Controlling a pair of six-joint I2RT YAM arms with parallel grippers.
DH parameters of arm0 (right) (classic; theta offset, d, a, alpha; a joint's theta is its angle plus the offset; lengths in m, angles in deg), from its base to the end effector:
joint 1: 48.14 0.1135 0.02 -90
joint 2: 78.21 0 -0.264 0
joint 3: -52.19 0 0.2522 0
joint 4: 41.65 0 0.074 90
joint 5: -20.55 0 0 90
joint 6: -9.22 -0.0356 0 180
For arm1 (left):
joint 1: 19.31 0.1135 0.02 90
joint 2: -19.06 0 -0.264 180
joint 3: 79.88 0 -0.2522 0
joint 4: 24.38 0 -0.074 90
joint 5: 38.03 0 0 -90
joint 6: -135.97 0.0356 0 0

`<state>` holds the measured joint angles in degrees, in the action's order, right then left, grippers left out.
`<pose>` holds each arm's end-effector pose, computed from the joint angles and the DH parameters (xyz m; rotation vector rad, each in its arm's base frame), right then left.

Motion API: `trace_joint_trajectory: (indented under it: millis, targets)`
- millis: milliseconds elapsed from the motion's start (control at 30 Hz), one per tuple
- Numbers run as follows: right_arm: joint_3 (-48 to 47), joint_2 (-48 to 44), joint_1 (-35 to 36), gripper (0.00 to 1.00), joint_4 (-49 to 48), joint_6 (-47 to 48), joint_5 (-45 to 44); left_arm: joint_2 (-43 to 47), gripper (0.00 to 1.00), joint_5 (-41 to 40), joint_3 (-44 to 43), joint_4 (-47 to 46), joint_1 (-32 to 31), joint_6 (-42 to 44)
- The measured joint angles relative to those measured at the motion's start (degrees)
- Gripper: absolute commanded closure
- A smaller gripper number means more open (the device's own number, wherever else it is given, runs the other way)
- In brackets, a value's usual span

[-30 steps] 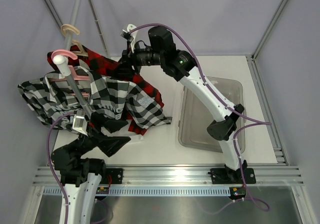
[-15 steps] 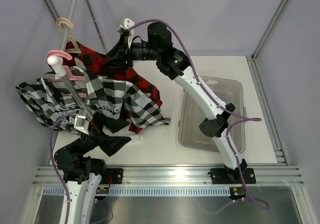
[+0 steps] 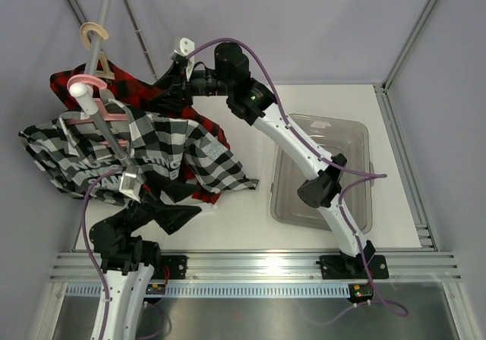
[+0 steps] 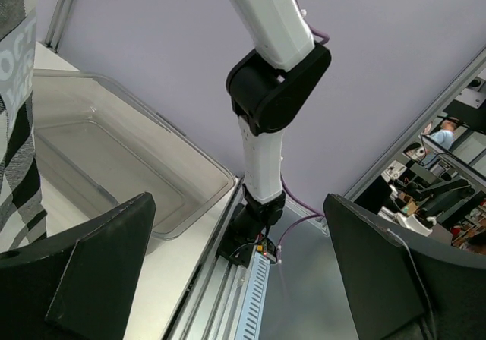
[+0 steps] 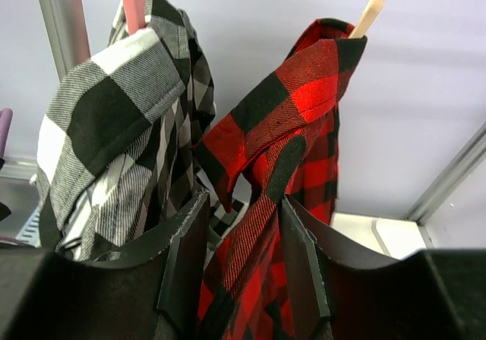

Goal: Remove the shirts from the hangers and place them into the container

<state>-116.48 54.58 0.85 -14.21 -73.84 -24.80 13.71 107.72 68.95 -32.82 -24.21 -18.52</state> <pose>0.3105 0.3952 0.4696 -1.2641 0.9380 1.1359 0.0592 -0.0346 0.3009 0.3680 1.3533 -1.4985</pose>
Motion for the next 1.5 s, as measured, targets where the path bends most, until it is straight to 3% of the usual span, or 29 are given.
trace_joint_trajectory:
  millis: [267,300,333,367,400,533,633,933,1167,1500]
  targets:
    - [8.7,-7.0,0.3,1.00,6.2,9.6,-5.3,0.1,0.01,0.0,1.1,-0.5,0.0,-0.3]
    - [9.3,-7.7,0.5,0.86,7.3,10.7,-6.6,0.1,0.01,0.1,1.1,-0.5,0.0,-0.3]
    - [9.5,-8.2,0.6,0.65,8.5,11.7,-7.7,0.1,0.01,0.1,1.1,-0.5,-0.1,-0.3]
    - [9.5,-8.5,0.7,0.56,9.4,12.5,-8.7,0.1,0.01,0.2,1.1,-0.4,-0.1,-0.3]
    - [9.6,-8.8,0.8,0.55,10.3,13.4,-9.7,0.2,0.01,0.2,1.1,-0.3,-0.1,-0.3]
    - [10.3,-9.8,0.9,0.35,12.7,15.6,-13.4,0.4,0.01,0.4,1.1,-0.2,-0.1,-0.2]
    - [10.6,-9.9,0.9,0.30,13.5,16.4,-17.0,0.4,0.01,0.5,1.2,-0.2,-0.1,-0.1]
    - [14.2,-14.2,0.9,0.29,17.0,15.8,-25.8,0.4,0.01,0.6,3.0,-0.2,-0.3,0.1]
    - [22.8,-23.5,0.9,0.39,16.1,15.7,-28.9,0.4,0.01,0.7,3.0,-0.2,-0.3,0.1]
    - [22.1,-21.3,0.9,0.39,16.1,15.5,-28.5,0.4,0.01,0.9,3.0,-0.2,-0.3,0.2]
